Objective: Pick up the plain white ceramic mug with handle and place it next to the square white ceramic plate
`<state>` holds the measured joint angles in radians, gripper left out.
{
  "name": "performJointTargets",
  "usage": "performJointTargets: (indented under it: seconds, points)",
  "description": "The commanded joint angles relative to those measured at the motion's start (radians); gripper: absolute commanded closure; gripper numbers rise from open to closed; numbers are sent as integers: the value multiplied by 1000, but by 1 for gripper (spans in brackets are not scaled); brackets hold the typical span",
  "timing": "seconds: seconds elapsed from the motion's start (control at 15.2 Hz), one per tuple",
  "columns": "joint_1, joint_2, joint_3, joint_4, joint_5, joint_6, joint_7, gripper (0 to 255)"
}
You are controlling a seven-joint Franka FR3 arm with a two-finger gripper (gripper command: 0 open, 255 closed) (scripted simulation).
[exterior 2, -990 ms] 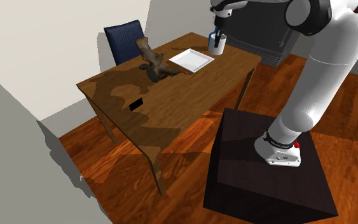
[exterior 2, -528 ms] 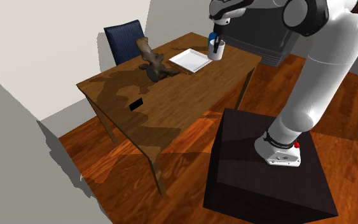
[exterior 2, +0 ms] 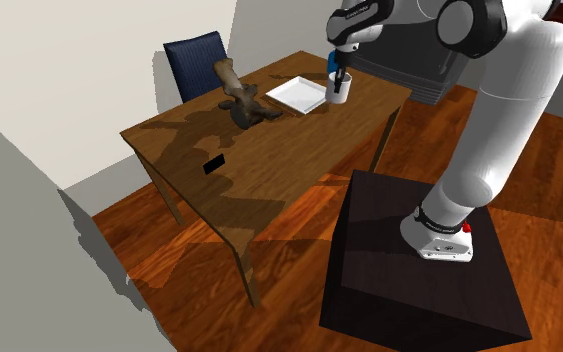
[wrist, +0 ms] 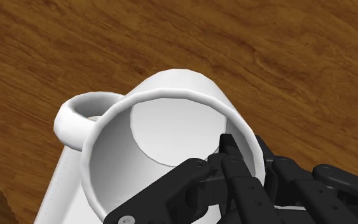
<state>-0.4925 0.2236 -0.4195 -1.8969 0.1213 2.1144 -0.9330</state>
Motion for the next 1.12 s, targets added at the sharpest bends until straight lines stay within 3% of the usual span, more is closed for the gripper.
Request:
performJointTargets:
  seconds: [0.0, 0.33, 0.86, 0.92, 1.06]
  points:
    - [-2, 10, 1, -14, 6, 24, -6, 255]
    - [-6, 40, 7, -42, 24, 80, -18, 255]
    - [-6, 40, 7, -42, 24, 80, -18, 255]
    - [-7, 41, 6, -41, 25, 79, -19, 0]
    - [-7, 42, 7, -40, 25, 79, -19, 0]
